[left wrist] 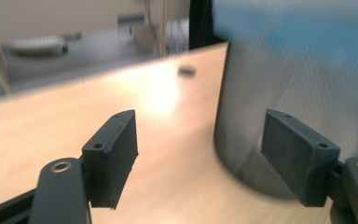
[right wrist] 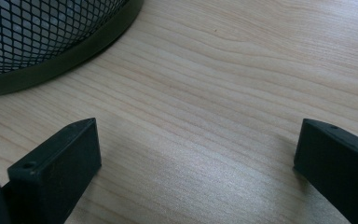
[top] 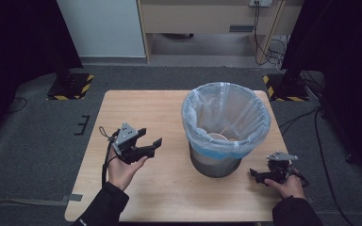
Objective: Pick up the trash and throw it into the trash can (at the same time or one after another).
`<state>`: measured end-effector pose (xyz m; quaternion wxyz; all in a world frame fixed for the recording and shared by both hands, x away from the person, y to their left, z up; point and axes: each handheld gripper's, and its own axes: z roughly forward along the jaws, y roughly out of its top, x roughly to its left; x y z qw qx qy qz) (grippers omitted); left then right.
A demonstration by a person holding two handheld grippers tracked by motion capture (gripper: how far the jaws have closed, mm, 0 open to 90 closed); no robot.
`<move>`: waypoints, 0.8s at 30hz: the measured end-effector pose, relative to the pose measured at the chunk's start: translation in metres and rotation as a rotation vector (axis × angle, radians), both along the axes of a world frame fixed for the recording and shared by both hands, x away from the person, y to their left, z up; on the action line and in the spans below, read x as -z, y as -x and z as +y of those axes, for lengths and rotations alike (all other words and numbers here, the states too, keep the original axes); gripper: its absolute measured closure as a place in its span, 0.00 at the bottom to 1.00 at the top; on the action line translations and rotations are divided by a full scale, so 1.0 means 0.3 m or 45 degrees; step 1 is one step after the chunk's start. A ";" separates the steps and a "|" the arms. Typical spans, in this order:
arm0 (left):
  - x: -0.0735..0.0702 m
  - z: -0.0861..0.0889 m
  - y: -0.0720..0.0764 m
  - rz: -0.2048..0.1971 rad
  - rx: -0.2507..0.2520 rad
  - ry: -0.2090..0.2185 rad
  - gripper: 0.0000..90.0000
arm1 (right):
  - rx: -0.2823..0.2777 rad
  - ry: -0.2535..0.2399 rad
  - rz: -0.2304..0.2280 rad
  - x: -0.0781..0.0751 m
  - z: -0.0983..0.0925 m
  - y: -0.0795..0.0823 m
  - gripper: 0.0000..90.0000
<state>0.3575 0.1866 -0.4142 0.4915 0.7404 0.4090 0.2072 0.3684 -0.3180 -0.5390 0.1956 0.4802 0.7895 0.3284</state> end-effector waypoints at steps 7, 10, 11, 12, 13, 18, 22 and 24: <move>0.172 0.088 0.031 0.208 -0.050 -0.090 0.26 | 0.001 -0.001 0.005 0.000 0.001 0.001 0.01; 0.222 0.130 0.043 0.289 -0.086 -0.132 0.25 | 0.001 -0.001 0.005 0.000 0.001 0.001 0.01; 0.230 0.142 0.045 0.300 -0.094 -0.146 0.24 | 0.001 -0.001 0.005 0.000 0.001 0.001 0.01; 0.241 0.162 0.047 0.309 -0.110 -0.160 0.24 | 0.001 -0.001 0.005 0.000 0.001 0.001 0.01; 0.248 0.179 0.048 0.309 -0.124 -0.172 0.24 | 0.001 -0.001 0.005 0.000 0.001 0.002 0.01; 0.305 0.277 0.051 0.402 -0.228 -0.259 0.23 | 0.000 -0.001 0.005 0.000 0.001 0.002 0.01; 0.341 0.321 0.049 0.520 -0.271 -0.325 0.22 | 0.001 -0.001 0.005 0.000 0.001 0.002 0.01; 0.343 0.325 0.048 0.524 -0.276 -0.328 0.22 | 0.000 -0.001 0.005 0.000 0.001 0.002 0.01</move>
